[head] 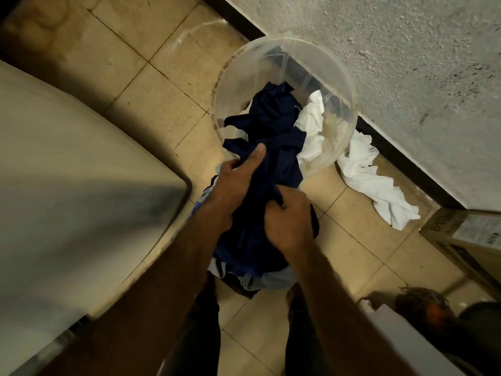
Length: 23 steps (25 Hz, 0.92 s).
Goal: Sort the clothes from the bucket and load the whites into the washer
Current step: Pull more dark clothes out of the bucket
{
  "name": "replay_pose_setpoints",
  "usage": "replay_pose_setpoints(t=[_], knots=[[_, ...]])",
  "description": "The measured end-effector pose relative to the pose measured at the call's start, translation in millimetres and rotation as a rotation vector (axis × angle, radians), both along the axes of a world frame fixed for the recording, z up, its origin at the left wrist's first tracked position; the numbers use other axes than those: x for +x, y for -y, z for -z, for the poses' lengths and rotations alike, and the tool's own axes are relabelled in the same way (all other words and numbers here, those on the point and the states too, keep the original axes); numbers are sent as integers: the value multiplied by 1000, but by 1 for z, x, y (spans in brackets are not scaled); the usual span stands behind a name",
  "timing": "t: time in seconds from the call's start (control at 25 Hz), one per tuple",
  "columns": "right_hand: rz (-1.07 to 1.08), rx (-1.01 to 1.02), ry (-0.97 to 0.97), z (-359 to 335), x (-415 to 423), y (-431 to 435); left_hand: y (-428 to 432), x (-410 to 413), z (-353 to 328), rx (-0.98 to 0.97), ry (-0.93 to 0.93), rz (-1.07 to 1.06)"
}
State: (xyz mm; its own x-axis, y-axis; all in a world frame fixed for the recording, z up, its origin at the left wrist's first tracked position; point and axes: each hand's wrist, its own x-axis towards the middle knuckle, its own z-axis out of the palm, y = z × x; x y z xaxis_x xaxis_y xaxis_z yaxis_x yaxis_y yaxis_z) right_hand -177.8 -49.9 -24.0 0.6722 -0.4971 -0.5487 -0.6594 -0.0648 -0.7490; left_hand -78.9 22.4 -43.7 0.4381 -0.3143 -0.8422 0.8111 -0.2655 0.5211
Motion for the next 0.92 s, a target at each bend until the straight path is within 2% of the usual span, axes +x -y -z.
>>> replay_pose_setpoints(t=[0.08, 0.16, 0.28, 0.4, 0.48, 0.6, 0.72, 0.8, 0.92], knots=[[-28, 192, 60, -10, -13, -19, 7, 4, 12, 51, 70, 28], [-42, 333, 41, -13, -23, -24, 11, 8, 23, 241, 213, 125], [-1, 286, -33, -12, -31, -15, 8, 3, 22, 454, 262, 192], [321, 153, 11, -4, -24, -2, -3, -18, 12, 367, 270, 88], [435, 80, -30, 6, -7, 10, -10, -37, -1, 327, 321, 131], [291, 3, -238, 27, 20, 31, -16, -69, -17, 245, 349, 246], [119, -70, -366, 43, 35, 38, -22, -93, -26, 161, 432, 283], [34, -158, -373, 51, 36, 37, -26, -95, -27, 106, 439, 313], [-16, -208, -243, 52, 29, 37, -23, -86, -34, 76, 309, 272]])
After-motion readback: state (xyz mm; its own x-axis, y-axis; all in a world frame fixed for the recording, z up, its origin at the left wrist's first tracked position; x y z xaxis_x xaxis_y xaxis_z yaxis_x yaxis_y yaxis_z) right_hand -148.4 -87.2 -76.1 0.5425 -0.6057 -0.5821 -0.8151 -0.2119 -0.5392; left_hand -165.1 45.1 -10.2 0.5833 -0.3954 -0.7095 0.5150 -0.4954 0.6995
